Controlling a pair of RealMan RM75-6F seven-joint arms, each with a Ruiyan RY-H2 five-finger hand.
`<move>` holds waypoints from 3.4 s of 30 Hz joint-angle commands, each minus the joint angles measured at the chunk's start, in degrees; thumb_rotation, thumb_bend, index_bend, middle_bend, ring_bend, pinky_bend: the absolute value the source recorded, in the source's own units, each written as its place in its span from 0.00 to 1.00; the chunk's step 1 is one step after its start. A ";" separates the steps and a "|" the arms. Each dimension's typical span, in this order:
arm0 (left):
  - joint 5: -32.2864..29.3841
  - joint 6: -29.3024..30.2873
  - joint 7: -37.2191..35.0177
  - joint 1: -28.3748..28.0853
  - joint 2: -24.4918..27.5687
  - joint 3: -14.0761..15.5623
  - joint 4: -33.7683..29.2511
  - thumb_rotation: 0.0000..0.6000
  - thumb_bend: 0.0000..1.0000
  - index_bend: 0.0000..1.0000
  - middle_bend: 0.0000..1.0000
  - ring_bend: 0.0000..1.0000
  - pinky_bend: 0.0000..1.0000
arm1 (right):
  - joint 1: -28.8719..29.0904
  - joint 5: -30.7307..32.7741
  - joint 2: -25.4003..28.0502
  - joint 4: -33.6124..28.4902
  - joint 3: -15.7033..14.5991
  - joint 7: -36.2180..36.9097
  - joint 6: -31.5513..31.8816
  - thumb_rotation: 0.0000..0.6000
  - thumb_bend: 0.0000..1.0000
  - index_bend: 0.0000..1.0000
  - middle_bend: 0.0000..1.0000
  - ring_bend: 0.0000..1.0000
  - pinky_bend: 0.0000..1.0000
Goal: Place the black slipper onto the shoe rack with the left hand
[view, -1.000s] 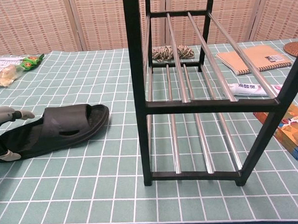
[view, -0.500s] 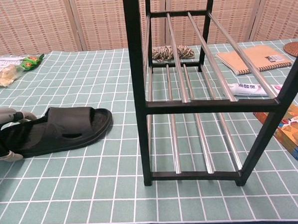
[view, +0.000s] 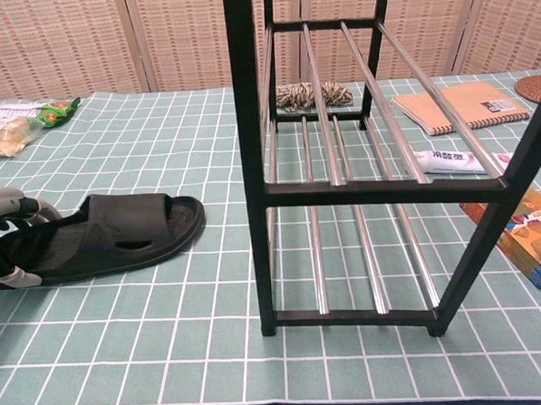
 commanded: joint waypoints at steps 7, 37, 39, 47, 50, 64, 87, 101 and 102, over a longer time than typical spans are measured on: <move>2.60 0.57 -1.72 0.92 -0.49 -0.15 0.80 1.00 0.26 0.33 0.37 0.19 0.16 | -0.03 0.22 -0.09 0.04 0.09 -0.20 0.00 1.00 0.34 0.00 0.00 0.00 0.00; 13.27 -10.56 -12.97 3.33 13.48 0.79 -6.66 1.00 0.26 0.35 0.37 0.19 0.17 | -0.39 0.98 -0.82 -1.18 0.69 -4.80 0.51 1.00 0.34 0.00 0.00 0.00 0.00; 13.21 -10.83 -12.79 2.84 13.81 0.79 -6.92 1.00 0.26 0.35 0.37 0.19 0.17 | -0.46 1.03 -0.88 -1.48 0.85 -5.28 0.81 1.00 0.34 0.00 0.00 0.00 0.00; 11.53 -9.22 -9.43 0.43 17.87 0.77 -11.24 1.00 0.26 0.35 0.37 0.19 0.17 | 0.00 0.28 -1.27 -2.21 1.05 -7.35 0.89 1.00 0.34 0.00 0.00 0.00 0.00; 11.18 -9.99 -9.67 -0.32 20.02 0.32 -12.53 1.00 0.26 0.35 0.37 0.19 0.17 | -0.14 0.43 -1.41 -2.43 1.16 -8.22 1.19 1.00 0.34 0.00 0.00 0.00 0.00; 4.45 -19.80 -10.27 -7.26 30.27 -1.01 -12.12 1.00 0.26 0.35 0.37 0.19 0.17 | 0.02 1.59 -1.68 -2.53 1.51 -9.76 0.36 1.00 0.34 0.00 0.00 0.00 0.00; 5.40 -30.41 -16.79 -10.90 43.78 0.46 -14.09 1.00 0.26 0.35 0.37 0.19 0.17 | -0.23 1.91 -2.34 -3.65 1.69 -13.71 0.64 1.00 0.34 0.00 0.00 0.00 0.00; 3.53 -34.95 -17.62 -15.83 52.78 -0.03 -20.05 1.00 0.26 0.35 0.37 0.19 0.17 | -0.28 1.99 -2.39 -3.82 1.84 -14.58 0.73 1.00 0.34 0.00 0.00 0.00 0.00; 3.06 -34.99 -17.26 -16.45 52.98 0.01 -20.49 1.00 0.26 0.35 0.37 0.19 0.17 | -0.27 1.97 -2.39 -3.87 1.84 -14.64 0.72 1.00 0.34 0.00 0.00 0.00 0.00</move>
